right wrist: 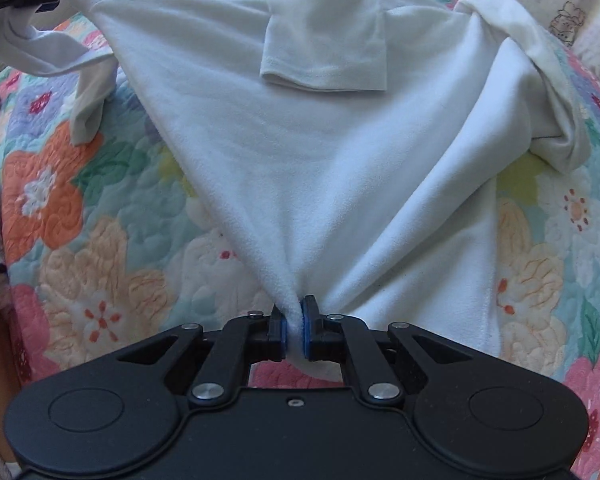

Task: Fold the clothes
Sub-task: 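Lower the shirt onto the quilt and open both grippers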

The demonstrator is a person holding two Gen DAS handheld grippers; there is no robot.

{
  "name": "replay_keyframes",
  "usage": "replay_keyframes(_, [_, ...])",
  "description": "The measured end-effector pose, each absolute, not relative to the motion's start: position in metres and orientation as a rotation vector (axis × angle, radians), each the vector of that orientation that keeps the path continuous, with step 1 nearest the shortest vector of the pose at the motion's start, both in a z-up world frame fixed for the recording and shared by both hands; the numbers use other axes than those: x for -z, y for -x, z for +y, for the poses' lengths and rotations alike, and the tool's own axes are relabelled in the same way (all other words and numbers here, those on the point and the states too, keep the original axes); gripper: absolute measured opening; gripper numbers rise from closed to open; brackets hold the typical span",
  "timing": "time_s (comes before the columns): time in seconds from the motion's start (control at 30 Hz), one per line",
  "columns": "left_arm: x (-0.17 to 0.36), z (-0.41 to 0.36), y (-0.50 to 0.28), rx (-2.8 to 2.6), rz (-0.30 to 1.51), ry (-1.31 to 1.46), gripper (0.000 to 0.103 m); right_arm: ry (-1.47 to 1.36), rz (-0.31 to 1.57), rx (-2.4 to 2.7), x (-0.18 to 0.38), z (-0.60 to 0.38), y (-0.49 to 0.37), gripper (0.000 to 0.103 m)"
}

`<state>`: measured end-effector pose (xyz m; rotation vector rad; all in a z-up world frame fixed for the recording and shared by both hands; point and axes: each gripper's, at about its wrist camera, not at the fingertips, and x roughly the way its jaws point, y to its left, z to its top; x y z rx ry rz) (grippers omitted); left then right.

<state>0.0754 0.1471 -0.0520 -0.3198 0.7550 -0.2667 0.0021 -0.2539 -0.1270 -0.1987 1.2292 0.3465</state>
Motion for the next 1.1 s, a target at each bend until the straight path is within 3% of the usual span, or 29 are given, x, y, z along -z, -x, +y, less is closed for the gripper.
replay_keyframes(0.07, [0.051,0.156,-0.069,0.246,0.758,0.327,0.022,0.231,1.241,-0.373,0.128,-0.25,-0.001,0.009])
replay_keyframes(0.17, [0.037,0.174,-0.056,0.238,0.697,0.377,0.029,0.198,1.233,-0.406,0.11,-0.254,-0.006,0.021])
replay_keyframes(0.23, [0.02,0.182,-0.05,0.254,0.64,0.383,0.046,0.159,1.188,-0.453,0.085,-0.256,-0.012,0.04])
replay_keyframes(0.27, [0.014,0.183,-0.054,0.252,0.623,0.368,0.048,0.151,1.153,-0.48,0.071,-0.255,-0.014,0.05])
replay_keyframes(0.3, [0.008,0.183,-0.058,0.249,0.608,0.351,0.048,0.151,1.117,-0.504,0.056,-0.254,-0.017,0.057])
replay_keyframes(0.43, [0.013,0.163,-0.105,0.298,0.653,0.272,0.048,0.164,0.967,-0.573,0.012,-0.245,-0.049,0.061])
replay_keyframes(0.53, [0.04,0.138,-0.165,0.368,0.769,0.255,0.055,0.199,0.908,-0.565,0.004,-0.238,-0.088,0.079])
replay_keyframes(0.67, [0.081,0.093,-0.233,0.296,0.993,0.115,0.059,0.324,0.947,-0.507,0.017,-0.229,-0.164,0.081])
replay_keyframes(0.9, [0.132,0.078,-0.272,0.325,0.997,0.141,0.059,0.426,1.125,-0.454,0.003,-0.233,-0.26,0.081])
replay_keyframes(1.1, [0.152,0.083,-0.274,0.421,0.935,0.092,0.06,0.225,1.138,-0.4,0.03,-0.255,-0.325,0.081])
